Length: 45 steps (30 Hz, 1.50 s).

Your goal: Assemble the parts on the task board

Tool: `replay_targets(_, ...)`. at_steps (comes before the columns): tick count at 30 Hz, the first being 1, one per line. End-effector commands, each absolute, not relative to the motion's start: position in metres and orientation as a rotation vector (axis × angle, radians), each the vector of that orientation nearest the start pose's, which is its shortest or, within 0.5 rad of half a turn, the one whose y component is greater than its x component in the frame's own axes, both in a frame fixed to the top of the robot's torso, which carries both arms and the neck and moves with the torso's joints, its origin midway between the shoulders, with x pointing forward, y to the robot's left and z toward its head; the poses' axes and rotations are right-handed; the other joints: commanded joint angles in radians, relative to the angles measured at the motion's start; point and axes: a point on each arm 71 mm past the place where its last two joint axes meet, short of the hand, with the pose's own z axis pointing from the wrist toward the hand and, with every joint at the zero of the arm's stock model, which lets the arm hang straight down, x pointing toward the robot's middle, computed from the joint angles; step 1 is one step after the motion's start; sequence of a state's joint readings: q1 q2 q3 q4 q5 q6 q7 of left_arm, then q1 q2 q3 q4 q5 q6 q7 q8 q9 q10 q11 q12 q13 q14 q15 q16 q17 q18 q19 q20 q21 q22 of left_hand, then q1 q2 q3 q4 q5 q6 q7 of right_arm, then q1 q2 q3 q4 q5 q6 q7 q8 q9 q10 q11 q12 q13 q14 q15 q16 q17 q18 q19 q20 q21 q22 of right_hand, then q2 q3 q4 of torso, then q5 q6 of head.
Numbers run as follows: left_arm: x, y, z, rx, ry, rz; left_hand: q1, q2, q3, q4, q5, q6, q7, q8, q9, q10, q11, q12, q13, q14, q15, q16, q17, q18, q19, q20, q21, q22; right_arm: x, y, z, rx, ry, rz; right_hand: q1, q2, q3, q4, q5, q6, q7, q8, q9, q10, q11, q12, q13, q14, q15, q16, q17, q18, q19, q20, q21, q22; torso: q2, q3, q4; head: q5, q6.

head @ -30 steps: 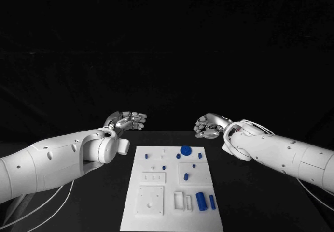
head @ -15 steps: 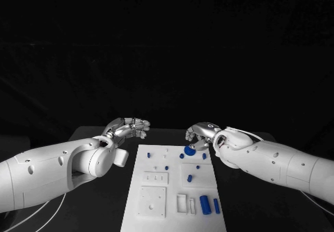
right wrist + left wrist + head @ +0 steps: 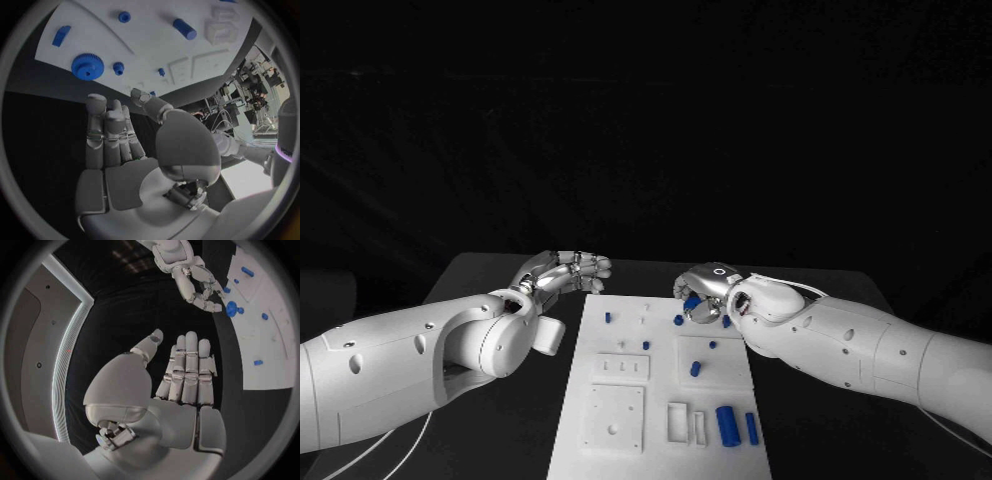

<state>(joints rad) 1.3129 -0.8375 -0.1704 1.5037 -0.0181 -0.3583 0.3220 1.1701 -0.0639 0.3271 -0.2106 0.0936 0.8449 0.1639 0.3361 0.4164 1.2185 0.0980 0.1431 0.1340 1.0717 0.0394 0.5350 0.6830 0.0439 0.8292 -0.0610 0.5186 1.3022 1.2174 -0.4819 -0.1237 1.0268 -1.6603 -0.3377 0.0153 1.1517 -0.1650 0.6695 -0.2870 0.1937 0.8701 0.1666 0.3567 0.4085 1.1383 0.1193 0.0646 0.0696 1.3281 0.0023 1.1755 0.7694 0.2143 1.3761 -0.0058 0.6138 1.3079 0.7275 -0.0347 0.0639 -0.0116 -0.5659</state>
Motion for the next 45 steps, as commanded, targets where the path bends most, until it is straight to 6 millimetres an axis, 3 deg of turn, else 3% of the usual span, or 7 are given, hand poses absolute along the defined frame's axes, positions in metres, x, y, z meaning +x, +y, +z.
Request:
replay_targets(1,0.496,0.212,-0.174,-1.057,1.516,-1.43,-0.011,-0.001,0.002,-0.007,-0.005,0.005,0.003,-0.006,-0.001,0.006,0.002,0.0,0.001,-0.008,-0.002,0.006,0.002,0.004,-0.003,-0.001,0.006,0.001,0.553,-0.146,-0.225,-0.5,1.592,0.44,0.0,-0.008,0.006,-0.002,0.003,-0.001,-0.002,-0.004,-0.001,-0.005,0.0,0.0,-0.001,-0.006,0.003,0.004,-0.001,0.048,0.029,-0.023,0.001,0.012,0.019,-0.0062,0.0026,-0.004,0.006)
replay_targets(4,0.495,0.212,-0.174,-1.058,1.519,-1.431,-0.014,-0.002,0.003,-0.009,-0.006,0.004,0.003,-0.007,-0.001,0.006,0.002,-0.001,0.001,-0.009,-0.002,0.006,0.002,0.004,-0.003,-0.001,0.006,0.001,0.553,-0.143,-0.226,-0.513,1.599,0.429,0.0,-0.009,0.008,-0.002,0.003,-0.002,-0.003,-0.006,-0.001,-0.008,0.001,0.0,-0.002,-0.007,0.004,0.007,-0.004,0.048,0.03,-0.023,-0.001,0.01,0.026,-0.009,0.0081,-0.005,0.007)
replay_targets(22,0.49,0.208,-0.172,-1.056,1.531,-1.449,-0.028,-0.005,0.01,-0.013,-0.009,0.002,0.005,-0.01,-0.002,0.006,0.002,-0.001,0.003,-0.01,-0.002,0.008,0.004,0.004,-0.003,-0.001,0.008,0.002,0.556,-0.142,-0.235,-0.545,1.6,0.372,-0.004,-0.025,0.013,-0.001,-0.013,-0.009,-0.012,-0.013,-0.002,-0.04,0.007,0.0,-0.003,-0.013,0.01,0.023,-0.023,0.048,0.037,-0.017,-0.013,-0.002,0.063,-0.0176,0.0132,0.005,0.02)
replay_targets(29,0.49,0.207,-0.172,-1.058,1.534,-1.45,-0.031,-0.005,0.011,-0.014,-0.01,0.002,0.005,-0.01,-0.002,0.006,0.002,-0.002,0.004,-0.011,-0.002,0.008,0.005,0.004,-0.003,-0.001,0.008,0.002,0.557,-0.143,-0.237,-0.55,1.615,0.36,-0.006,-0.022,0.015,0.0,-0.023,-0.003,-0.015,-0.01,-0.001,-0.033,0.004,0.004,-0.001,-0.014,0.007,0.028,-0.029,0.048,0.039,-0.016,-0.016,-0.004,0.072,-0.0185,0.012,0.006,0.025)
replay_targets(45,0.491,0.207,-0.173,-1.062,1.531,-1.448,-0.038,-0.006,0.015,-0.016,-0.012,0.003,0.005,-0.011,-0.001,0.006,0.002,-0.002,0.005,-0.011,-0.002,0.009,0.006,0.004,-0.004,-0.001,0.008,0.003,0.556,-0.14,-0.238,-0.562,1.617,0.359,-0.014,-0.008,0.032,0.002,-0.056,0.018,-0.015,-0.005,0.002,-0.001,-0.001,0.009,0.002,-0.018,0.002,0.042,-0.051,0.048,0.043,-0.016,-0.02,-0.006,0.093,-0.0204,0.0021,0.013,0.043)
